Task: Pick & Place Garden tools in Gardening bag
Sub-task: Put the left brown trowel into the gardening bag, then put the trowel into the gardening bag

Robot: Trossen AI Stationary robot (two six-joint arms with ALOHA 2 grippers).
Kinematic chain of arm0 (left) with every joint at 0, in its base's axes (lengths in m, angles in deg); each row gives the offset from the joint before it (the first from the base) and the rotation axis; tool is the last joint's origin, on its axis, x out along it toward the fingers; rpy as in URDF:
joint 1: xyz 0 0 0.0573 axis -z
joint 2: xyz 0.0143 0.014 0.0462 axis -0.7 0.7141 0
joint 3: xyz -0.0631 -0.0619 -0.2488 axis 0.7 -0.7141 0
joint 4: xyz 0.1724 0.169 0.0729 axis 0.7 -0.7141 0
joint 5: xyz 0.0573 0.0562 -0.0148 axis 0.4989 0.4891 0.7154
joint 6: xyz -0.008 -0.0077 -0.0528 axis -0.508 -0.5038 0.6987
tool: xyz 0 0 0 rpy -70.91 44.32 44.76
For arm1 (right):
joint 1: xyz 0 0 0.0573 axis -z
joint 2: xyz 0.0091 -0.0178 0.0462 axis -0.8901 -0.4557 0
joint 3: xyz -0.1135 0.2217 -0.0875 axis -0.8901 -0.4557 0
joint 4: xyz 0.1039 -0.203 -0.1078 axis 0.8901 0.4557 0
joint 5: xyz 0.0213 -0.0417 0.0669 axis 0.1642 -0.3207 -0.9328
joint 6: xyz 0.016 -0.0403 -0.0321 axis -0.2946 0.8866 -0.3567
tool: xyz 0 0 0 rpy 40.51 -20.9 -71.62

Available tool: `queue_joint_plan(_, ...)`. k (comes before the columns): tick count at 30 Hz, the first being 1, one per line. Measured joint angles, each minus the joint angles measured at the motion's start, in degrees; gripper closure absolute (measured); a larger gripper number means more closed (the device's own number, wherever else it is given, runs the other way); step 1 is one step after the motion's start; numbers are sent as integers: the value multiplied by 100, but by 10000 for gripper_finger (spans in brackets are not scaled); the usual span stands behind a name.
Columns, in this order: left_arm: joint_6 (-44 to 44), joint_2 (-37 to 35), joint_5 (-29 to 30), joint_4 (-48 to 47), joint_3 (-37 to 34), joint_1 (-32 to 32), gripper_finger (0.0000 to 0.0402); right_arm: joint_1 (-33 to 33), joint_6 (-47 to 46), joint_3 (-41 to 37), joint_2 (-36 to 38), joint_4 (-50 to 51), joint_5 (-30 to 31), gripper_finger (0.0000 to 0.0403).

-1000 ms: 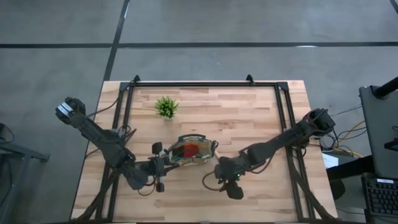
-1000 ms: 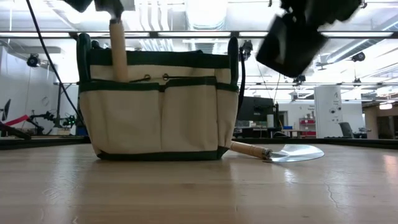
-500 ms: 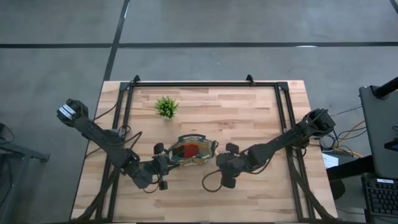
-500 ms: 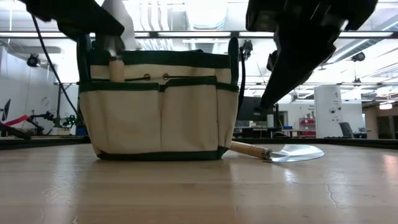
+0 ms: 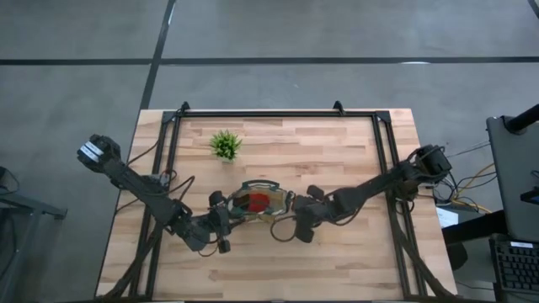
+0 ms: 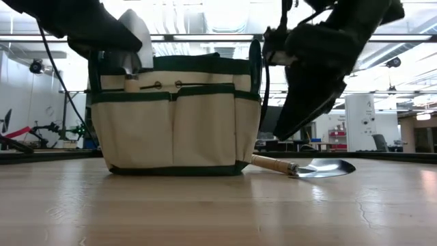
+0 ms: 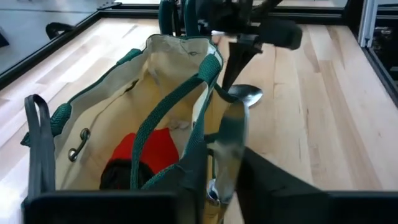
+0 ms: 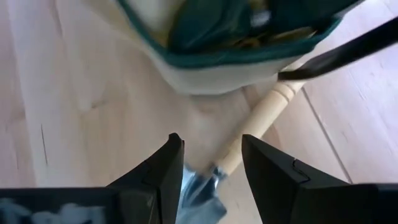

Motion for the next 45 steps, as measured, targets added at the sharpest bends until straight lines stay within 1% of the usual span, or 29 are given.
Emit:
queue_joint_plan(4,-42,0,24,204,-1,0,268,123,0,-274,-8,-443,-2,238)
queue_joint_plan(8,-323,-4,30,451,5,0,210,265,-30,-449,-8,-512,7,237)
queue_joint_plan(10,-350,-44,28,446,26,2,190,303,-39,-542,-10,-587,46,236)
queue_joint_plan(13,-469,-126,28,451,66,2,174,337,-40,-708,-10,-910,59,236)
queue_joint_plan(19,-865,-289,29,469,271,11,172,339,-136,-940,-10,-1376,59,236)
queue_joint_plan(22,-1077,-358,26,464,356,11,172,341,-147,-957,-55,-1438,59,237)
queue_joint_plan(28,-1154,-450,24,485,428,11,172,336,-107,-843,-552,-1712,20,246)
queue_joint_plan(31,-1158,-455,12,499,428,13,172,336,-88,-736,-729,-1724,125,253)
queue_joint_plan(36,-1129,-459,-31,507,426,13,174,337,-77,-701,-711,-1680,188,280)
queue_joint_plan(40,-820,-459,-31,502,405,12,174,341,-87,-697,-686,-1543,173,320)
queue_joint_plan(43,-769,-459,-28,511,404,9,174,344,-82,-691,-674,-1424,142,348)
queue_joint_plan(45,-767,-459,-28,509,404,9,174,319,-62,-695,-653,-1392,130,349)
